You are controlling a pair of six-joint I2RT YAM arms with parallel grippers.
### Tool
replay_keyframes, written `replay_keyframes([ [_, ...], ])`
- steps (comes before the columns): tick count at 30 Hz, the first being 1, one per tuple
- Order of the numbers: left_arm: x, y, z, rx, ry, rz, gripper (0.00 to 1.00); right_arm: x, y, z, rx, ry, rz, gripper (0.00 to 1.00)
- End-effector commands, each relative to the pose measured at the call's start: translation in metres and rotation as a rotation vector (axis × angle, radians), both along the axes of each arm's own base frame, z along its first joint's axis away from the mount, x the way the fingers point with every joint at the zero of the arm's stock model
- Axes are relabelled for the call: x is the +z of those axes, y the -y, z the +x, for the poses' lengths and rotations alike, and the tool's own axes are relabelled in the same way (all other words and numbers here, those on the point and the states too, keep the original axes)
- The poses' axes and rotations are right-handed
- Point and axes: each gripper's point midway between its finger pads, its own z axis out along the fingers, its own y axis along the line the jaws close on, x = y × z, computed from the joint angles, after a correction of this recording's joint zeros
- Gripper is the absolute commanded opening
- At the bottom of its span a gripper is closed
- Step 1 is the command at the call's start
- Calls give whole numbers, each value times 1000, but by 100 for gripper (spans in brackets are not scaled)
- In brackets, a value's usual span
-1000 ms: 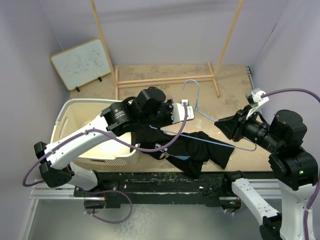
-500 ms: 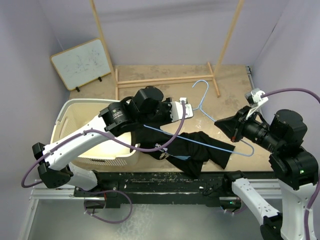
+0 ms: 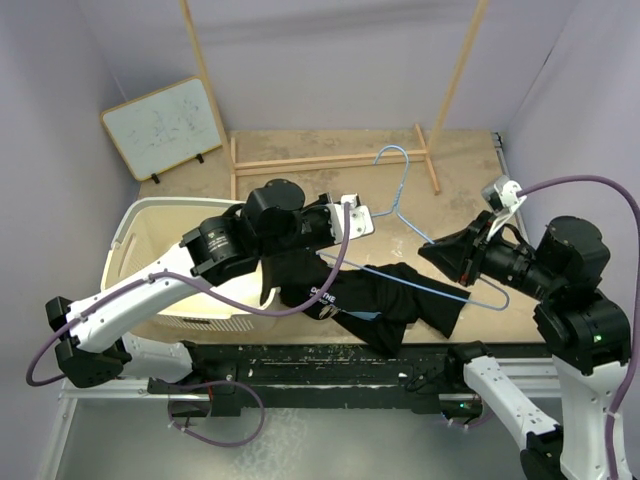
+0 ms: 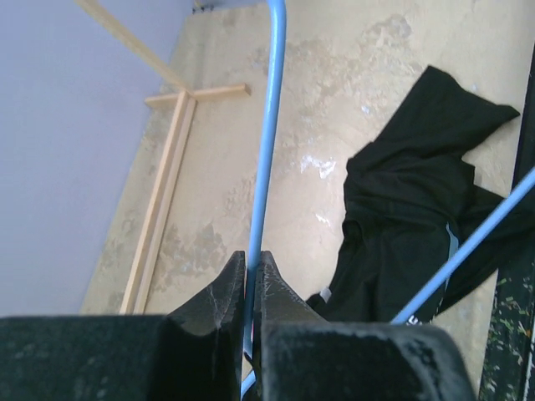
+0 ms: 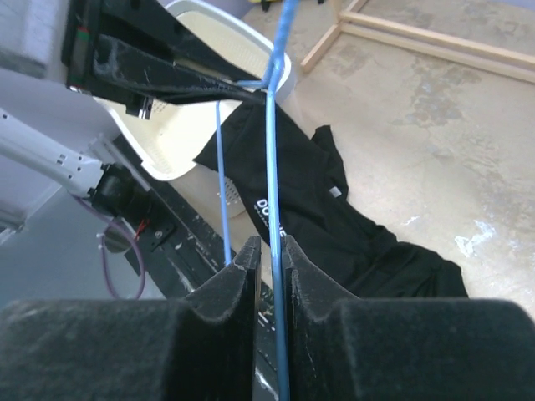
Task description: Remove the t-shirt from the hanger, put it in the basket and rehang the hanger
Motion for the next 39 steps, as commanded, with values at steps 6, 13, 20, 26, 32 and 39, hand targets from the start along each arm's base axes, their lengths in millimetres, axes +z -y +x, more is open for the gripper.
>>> replay_keyframes([
  [6, 78, -5, 6, 66, 120, -296, 0, -13, -7, -4, 42, -71, 13, 0],
  [13, 82, -21, 17, 172, 144, -339, 50, -4, 22, 25, -206, -65, -26, 0],
  [20, 121, -70, 7, 277, 195, -532, 72, 34, 63, 93, -531, 12, -76, 0],
  [26, 109, -98, -18, 263, 109, -599, 72, 78, 56, 179, -609, 114, -58, 0],
  [32, 82, -121, -40, 262, -8, -619, 69, 129, 40, 260, -621, 248, -16, 0],
  [39, 65, -146, -58, 276, -88, -638, 69, 172, 37, 308, -669, 393, 30, 0],
])
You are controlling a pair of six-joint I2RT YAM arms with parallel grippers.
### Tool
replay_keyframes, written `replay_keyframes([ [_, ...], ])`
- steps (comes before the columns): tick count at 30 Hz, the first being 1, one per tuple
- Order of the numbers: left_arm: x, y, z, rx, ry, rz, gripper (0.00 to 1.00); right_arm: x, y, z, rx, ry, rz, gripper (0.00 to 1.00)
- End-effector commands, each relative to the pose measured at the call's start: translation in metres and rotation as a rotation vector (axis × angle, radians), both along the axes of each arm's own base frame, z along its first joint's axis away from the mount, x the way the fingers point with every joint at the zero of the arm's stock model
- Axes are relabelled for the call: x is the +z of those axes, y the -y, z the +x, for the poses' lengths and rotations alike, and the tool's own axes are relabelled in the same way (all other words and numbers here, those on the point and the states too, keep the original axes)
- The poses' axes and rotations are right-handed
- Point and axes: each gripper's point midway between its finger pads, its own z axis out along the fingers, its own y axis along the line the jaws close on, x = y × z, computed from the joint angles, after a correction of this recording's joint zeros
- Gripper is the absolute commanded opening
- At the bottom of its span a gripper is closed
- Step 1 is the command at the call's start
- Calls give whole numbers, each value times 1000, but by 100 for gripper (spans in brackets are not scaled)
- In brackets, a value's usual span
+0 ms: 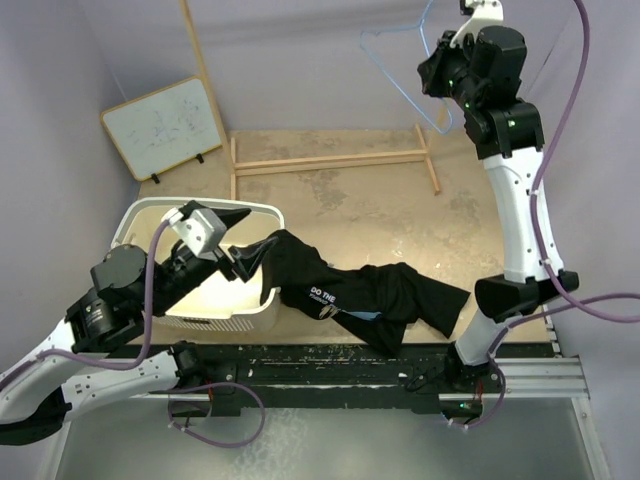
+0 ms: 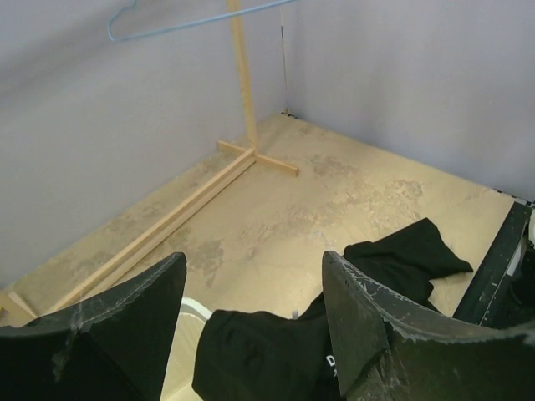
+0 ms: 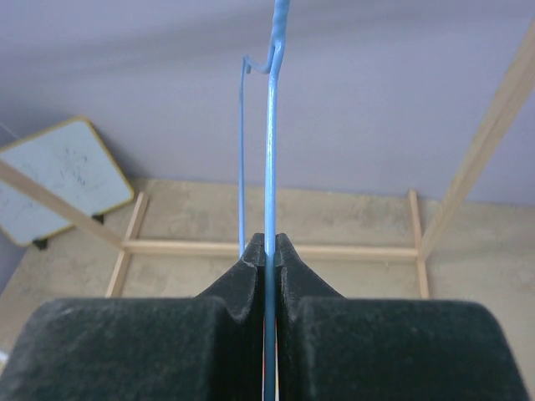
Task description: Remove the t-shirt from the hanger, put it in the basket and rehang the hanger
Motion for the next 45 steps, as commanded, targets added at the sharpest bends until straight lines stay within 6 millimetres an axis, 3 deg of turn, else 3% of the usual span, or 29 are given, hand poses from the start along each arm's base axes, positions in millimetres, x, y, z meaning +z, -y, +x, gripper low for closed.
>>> replay_keyframes([
  [1, -5, -16, -10, 6, -64, -48, 68, 90, 13, -1, -63, 290, 26, 0],
  [7, -11, -34, -13, 45, -79, -61, 69, 95, 7, 14, -54, 312, 29, 0],
  [19, -21, -45, -17, 62, -127, -59, 67, 70, -3, 56, -47, 287, 4, 0],
  [30, -33, -62, -20, 106, -163, -59, 67, 56, -9, 74, -41, 275, 6, 0],
  [32, -36, -61, -20, 108, -169, -55, 67, 47, -10, 76, -34, 251, 2, 12],
  [35, -38, -59, -20, 105, -176, -51, 70, 38, -16, 68, 5, 223, 9, 45],
  [37, -40, -52, -20, 84, -179, -36, 71, 34, -17, 57, 20, 204, 20, 82],
  [38, -41, -48, -19, 74, -182, -26, 72, 30, -16, 52, 22, 191, 25, 96],
  [42, -52, -19, -15, 17, -220, 51, 75, 15, -6, 18, 4, 151, 44, 99],
  [43, -57, -10, -13, 7, -239, 77, 75, 18, 0, 3, -10, 163, 49, 99],
  [45, -71, 8, -9, -20, -280, 154, 75, 5, 7, -19, -22, 136, 61, 99],
])
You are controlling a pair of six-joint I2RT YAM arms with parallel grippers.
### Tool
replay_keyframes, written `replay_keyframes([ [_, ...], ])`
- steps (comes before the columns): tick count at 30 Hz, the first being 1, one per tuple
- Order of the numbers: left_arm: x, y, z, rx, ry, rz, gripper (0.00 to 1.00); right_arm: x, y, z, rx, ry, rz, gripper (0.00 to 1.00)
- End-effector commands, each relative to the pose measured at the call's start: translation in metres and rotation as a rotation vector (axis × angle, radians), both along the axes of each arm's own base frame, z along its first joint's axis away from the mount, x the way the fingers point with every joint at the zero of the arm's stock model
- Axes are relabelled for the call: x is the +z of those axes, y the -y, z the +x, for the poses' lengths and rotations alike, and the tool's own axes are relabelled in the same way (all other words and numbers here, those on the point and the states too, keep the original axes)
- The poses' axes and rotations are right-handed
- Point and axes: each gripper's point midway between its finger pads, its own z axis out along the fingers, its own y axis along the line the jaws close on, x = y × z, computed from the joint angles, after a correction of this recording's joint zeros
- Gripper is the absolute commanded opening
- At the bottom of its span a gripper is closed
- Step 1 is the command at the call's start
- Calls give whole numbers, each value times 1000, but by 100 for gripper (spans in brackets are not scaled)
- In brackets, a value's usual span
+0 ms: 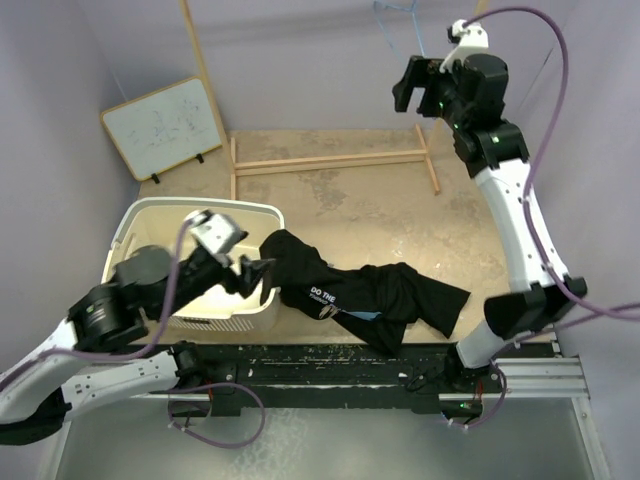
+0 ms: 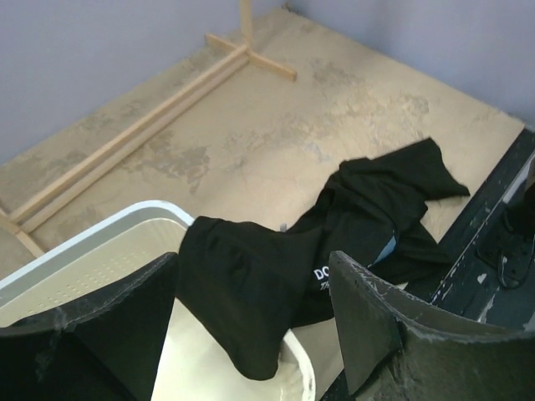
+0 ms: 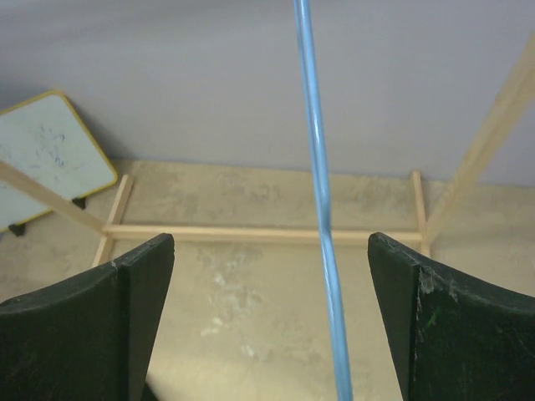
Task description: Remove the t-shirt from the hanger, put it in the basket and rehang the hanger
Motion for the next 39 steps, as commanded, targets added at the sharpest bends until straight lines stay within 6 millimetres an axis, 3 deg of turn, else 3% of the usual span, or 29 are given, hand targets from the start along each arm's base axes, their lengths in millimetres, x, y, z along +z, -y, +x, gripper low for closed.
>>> replay_keyframes([
  [1, -16, 45, 8, -85, -88, 92, 75, 37, 15, -62, -15, 112, 79, 99],
  [7, -20, 85, 8, -205, -68, 79, 83, -34, 17, -134, 53, -54, 76, 99],
  [9, -36, 104, 9, -254, -114, 136, 89, -58, 21, -156, 56, -105, 79, 99],
  [12, -73, 135, 9, -343, -203, 257, 100, -74, 28, -193, 54, -121, 104, 99],
  [17, -132, 178, 22, -382, -273, 387, 99, -95, 42, -237, 19, -135, 137, 99],
  [22, -183, 202, 34, -351, -347, 542, 99, -87, 62, -271, -50, -94, 162, 99],
  [29, -248, 237, 29, -355, -369, 670, 99, -50, 85, -315, -116, 84, 262, 99],
  [39, -321, 243, 41, -293, -423, 783, 99, -22, 94, -351, -105, 191, 297, 99],
])
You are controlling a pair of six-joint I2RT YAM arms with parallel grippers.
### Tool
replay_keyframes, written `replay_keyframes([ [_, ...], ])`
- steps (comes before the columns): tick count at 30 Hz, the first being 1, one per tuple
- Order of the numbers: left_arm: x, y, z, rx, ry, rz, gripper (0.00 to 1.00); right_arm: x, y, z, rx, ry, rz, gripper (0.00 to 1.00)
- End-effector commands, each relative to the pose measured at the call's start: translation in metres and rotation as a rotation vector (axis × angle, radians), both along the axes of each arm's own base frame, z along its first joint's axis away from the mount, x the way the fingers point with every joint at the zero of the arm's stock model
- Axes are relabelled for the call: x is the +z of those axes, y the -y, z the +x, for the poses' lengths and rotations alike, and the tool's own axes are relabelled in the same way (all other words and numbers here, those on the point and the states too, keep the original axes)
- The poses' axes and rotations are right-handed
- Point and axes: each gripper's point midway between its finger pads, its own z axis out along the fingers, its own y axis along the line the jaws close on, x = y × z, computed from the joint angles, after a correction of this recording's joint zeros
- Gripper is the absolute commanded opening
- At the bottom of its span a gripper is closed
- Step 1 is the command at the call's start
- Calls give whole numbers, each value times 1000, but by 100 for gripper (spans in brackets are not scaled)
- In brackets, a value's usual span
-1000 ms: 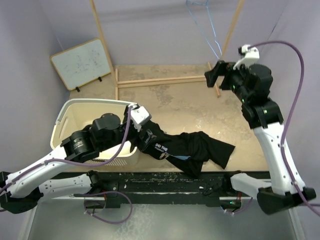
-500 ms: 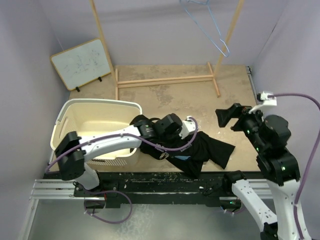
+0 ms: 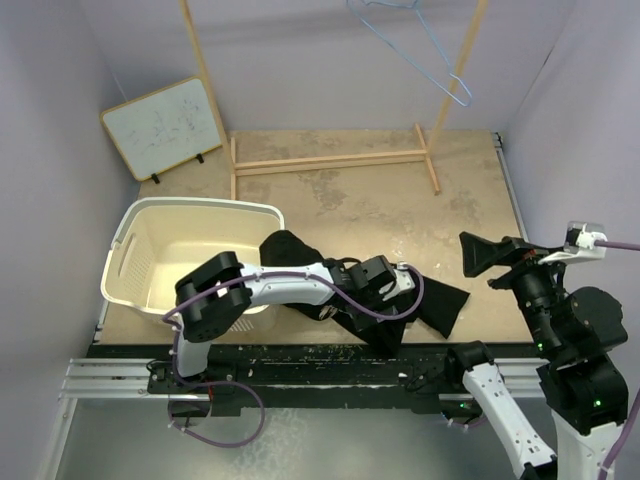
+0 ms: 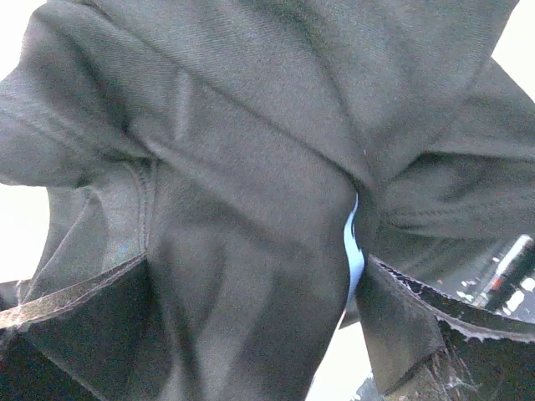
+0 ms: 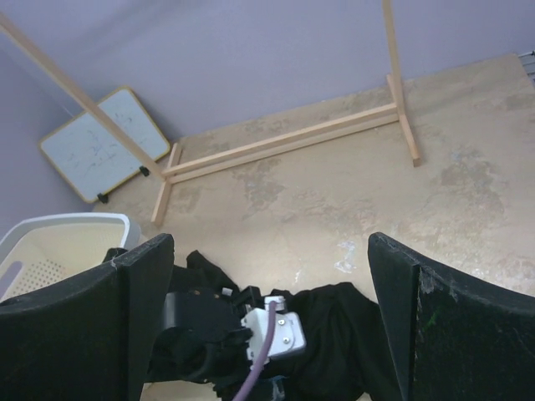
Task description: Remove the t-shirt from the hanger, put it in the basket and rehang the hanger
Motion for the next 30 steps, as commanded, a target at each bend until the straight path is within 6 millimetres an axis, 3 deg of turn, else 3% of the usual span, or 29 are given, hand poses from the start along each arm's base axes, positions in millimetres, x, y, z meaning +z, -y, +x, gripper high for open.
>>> replay_keyframes([
  [1, -4, 17, 21, 53, 65, -32, 96, 27, 7, -24, -7, 112, 40, 99],
  [2, -5, 17, 24, 75, 76, -31, 85, 25, 6, -24, -5, 107, 39, 99],
  [3, -5, 17, 26, 87, 81, -34, 64, 23, 6, -24, -3, 101, 37, 99],
  [5, 0, 15, 33, 131, 109, -38, 5, 19, 5, -22, -2, 85, 35, 99],
  [6, 8, 12, 38, 165, 136, -39, 0, 18, 5, -22, 1, 81, 36, 99],
  [9, 51, 6, 52, 231, 225, -73, 0, 17, 4, -21, 4, 80, 38, 99],
  [12, 136, -7, 67, 302, 349, -180, 0, 16, 4, -19, 1, 79, 38, 99],
  [14, 203, -25, 77, 366, 446, -270, 0, 15, 3, -15, 1, 73, 38, 99],
  [17, 293, -72, 88, 482, 544, -404, 0, 16, 1, -8, 2, 75, 46, 99],
  [21, 384, -166, 95, 679, 672, -536, 0, 7, -7, 0, 32, 48, 46, 98],
  [24, 427, -239, 88, 835, 795, -562, 0, 2, -12, 5, 49, 35, 47, 98],
  [26, 443, -276, 76, 922, 853, -559, 0, -1, -15, 9, 63, 28, 49, 98],
  [30, 448, -337, 52, 1075, 913, -503, 0, -2, -23, 16, 96, 16, 51, 97],
])
